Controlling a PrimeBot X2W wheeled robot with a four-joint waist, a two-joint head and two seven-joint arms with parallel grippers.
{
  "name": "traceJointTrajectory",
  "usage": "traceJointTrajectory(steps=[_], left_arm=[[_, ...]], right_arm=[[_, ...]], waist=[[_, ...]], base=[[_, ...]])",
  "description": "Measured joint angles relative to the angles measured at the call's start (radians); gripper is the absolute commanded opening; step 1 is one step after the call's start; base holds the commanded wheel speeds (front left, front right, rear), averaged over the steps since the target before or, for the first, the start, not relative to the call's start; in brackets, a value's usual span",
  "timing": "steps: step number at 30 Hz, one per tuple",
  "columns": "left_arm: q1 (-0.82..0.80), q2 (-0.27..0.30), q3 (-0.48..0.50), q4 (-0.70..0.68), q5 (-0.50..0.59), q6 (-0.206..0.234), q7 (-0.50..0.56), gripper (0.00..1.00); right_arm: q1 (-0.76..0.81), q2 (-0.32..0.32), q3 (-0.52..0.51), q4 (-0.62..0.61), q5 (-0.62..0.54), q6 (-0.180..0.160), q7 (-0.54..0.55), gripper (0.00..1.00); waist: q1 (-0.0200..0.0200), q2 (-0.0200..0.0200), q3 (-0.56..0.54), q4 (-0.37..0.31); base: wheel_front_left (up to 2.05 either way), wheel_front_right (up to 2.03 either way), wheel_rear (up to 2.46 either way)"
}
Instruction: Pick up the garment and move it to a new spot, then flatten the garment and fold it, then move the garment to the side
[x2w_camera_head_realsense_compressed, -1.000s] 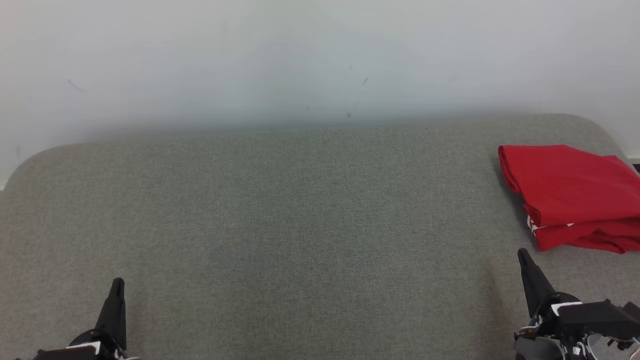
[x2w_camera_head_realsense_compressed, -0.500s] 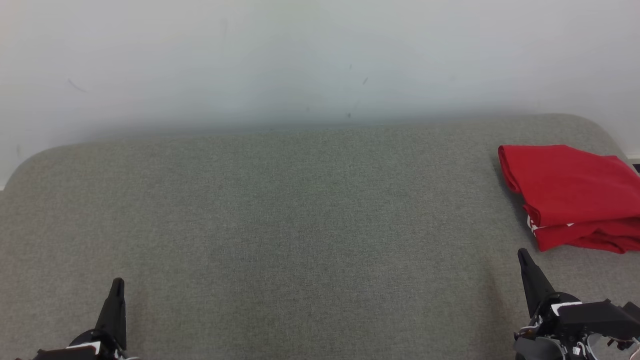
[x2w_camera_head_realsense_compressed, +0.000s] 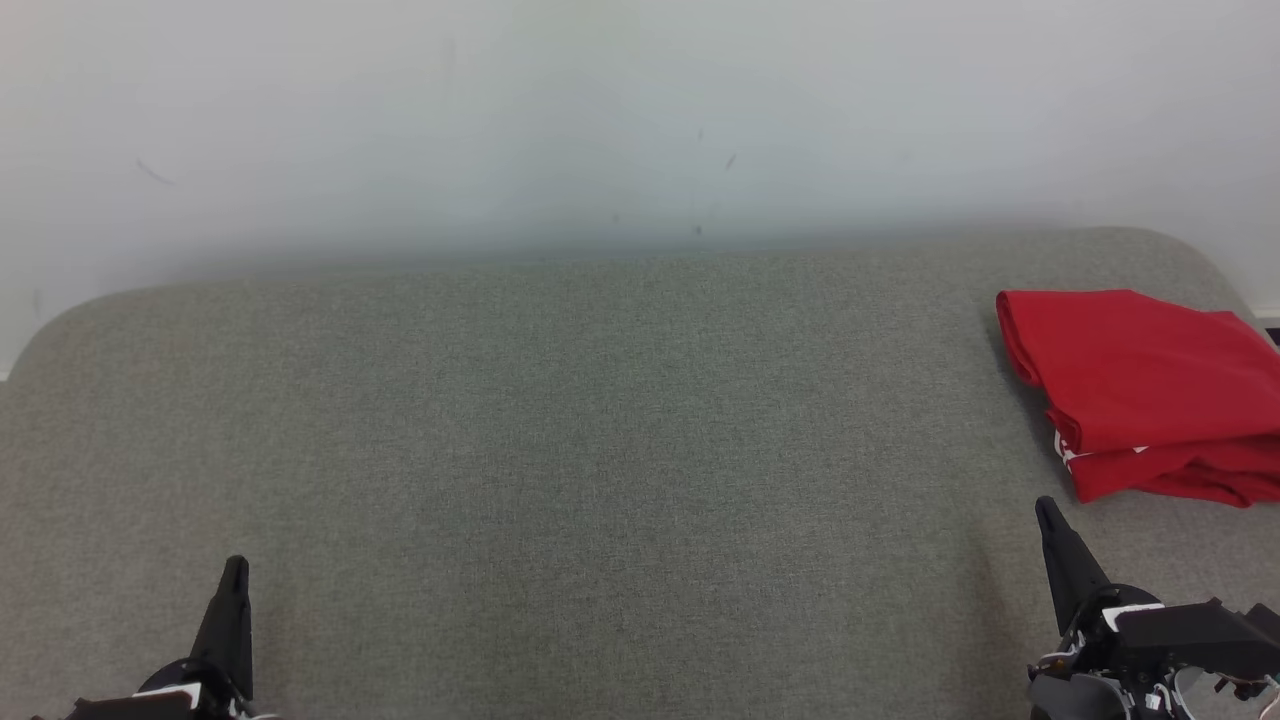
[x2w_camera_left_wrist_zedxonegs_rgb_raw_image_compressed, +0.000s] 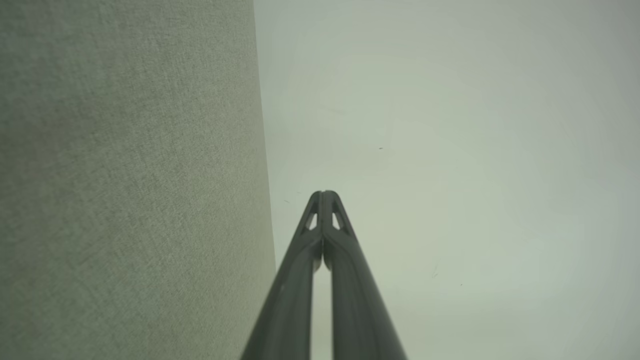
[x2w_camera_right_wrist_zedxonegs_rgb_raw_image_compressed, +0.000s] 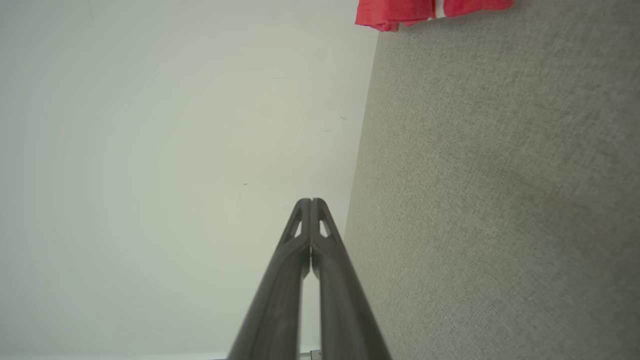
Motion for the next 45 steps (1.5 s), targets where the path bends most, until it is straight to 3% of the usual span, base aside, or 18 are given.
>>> traceJointTrajectory(steps=[45], left_arm=[[0.0, 0.0, 0.0, -0.001, 0.0, 0.0, 0.0, 0.0]], right_arm=[[0.0, 0.0, 0.0, 0.0, 0.0, 0.0, 0.0, 0.0]], waist=[[0.0, 0.0, 0.0, 0.0]], base=[[0.0, 0.0, 0.0]])
